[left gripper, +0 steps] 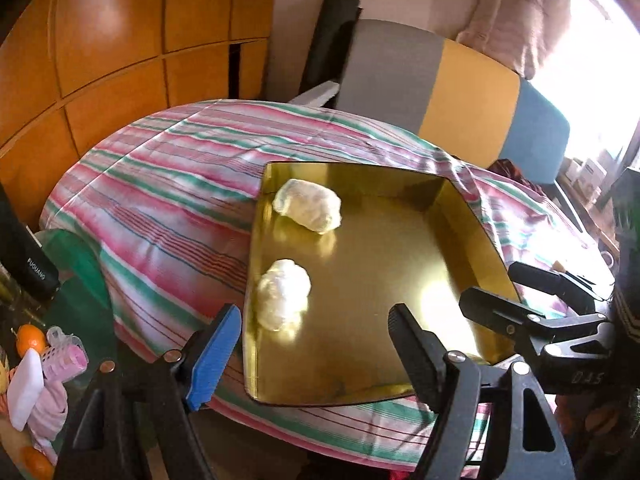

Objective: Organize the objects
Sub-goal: 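Return both tools to the pile and grasp a yellow sponge with the left tool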

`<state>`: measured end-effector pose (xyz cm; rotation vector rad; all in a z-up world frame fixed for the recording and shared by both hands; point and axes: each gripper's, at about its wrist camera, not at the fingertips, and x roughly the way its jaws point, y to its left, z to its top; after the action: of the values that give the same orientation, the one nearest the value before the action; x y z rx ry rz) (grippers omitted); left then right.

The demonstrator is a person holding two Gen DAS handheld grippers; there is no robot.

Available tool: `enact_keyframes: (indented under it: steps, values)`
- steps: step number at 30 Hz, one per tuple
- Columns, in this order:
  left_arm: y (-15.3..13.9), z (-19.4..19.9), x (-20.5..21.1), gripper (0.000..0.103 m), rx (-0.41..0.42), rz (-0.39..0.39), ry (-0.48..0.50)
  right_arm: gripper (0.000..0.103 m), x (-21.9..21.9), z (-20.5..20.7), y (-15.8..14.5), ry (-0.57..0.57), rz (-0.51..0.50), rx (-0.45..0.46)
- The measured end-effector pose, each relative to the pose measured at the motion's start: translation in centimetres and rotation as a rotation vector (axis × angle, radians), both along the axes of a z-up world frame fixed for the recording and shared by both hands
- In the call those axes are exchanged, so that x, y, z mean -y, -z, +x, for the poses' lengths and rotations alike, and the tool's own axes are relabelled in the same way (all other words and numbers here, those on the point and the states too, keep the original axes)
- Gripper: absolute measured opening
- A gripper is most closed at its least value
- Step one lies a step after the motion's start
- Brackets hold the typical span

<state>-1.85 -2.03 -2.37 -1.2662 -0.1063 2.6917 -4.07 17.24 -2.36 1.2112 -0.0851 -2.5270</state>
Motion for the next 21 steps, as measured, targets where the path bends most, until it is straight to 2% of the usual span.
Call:
enact_keyframes:
  steps: [13, 21]
  values:
    - [-0.2, 1.2, -4.6, 0.077, 0.006, -0.028, 0.108, 0.103, -4.6, 3.6, -1.2, 0.131, 0.037, -0.078]
    - [-0.1, 1.5, -7.1, 0.077, 0.018, -0.020, 0.192, 0.103, -10.3, 6.2, -1.3, 0.249, 0.024, -0.078]
